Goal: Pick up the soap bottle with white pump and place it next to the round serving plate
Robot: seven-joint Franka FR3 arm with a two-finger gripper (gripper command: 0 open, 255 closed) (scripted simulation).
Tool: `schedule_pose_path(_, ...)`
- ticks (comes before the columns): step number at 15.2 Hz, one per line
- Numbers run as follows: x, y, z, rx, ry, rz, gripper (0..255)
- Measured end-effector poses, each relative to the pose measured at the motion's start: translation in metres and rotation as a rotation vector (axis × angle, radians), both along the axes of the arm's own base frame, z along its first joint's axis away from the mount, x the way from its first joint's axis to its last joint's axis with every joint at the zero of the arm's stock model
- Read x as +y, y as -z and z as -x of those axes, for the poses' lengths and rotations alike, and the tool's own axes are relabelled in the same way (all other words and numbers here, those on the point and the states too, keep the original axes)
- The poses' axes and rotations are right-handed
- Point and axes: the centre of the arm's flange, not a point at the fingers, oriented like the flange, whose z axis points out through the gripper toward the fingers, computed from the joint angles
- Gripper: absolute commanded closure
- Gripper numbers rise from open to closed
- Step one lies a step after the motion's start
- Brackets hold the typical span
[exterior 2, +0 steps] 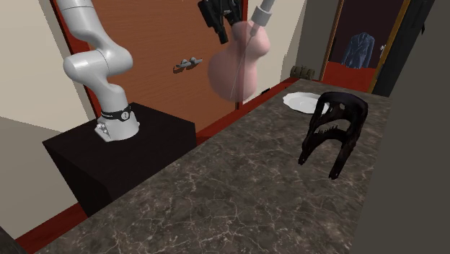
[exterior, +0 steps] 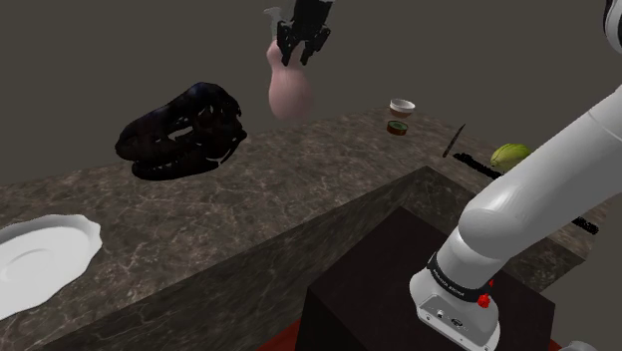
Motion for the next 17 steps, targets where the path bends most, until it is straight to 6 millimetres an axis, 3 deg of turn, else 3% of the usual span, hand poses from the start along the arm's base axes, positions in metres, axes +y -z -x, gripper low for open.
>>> schedule_pose_path(13, -0.001, -0.068, 0.001, 0.0, 0.0, 0.0, 255)
schedule_pose_path(17, 0.027, -0.051, -0.013, 0.001, 0.0, 0.0, 255)
